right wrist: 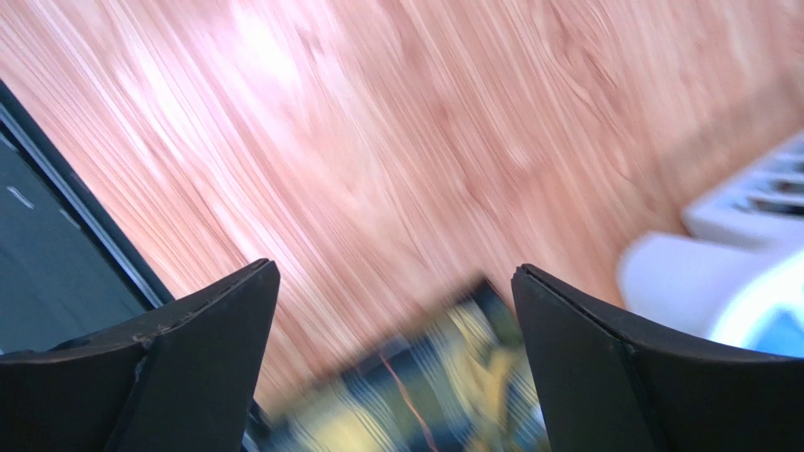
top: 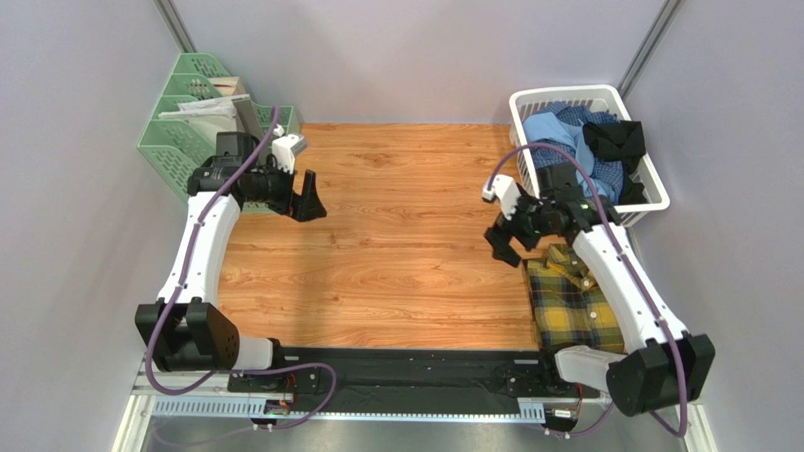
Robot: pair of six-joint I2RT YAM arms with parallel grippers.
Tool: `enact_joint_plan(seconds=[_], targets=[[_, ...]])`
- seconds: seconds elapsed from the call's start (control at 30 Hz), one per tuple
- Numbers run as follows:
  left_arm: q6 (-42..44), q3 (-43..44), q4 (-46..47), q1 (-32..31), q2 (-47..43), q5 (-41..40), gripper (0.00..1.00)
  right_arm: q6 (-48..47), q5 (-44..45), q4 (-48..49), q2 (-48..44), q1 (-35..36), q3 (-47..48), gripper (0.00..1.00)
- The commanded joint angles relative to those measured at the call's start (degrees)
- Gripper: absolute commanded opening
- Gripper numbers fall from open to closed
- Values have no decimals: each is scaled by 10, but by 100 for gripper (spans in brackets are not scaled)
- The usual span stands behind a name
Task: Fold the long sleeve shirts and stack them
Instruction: Neatly place the folded shirt to the corner
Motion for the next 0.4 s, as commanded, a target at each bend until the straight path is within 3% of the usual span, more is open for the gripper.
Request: enact_joint_plan(seconds=[0.0, 0.17, 0.37], targets=[[-1, -60, 40, -32, -30, -99, 99, 292, -68, 182, 43, 37, -1, 100], [5, -162, 84, -78, -63, -140, 99, 328, -27, 257, 38, 77, -101, 100], [-6, -199, 105, -98, -86, -167, 99, 319, 6, 243, -30, 77, -149, 100]])
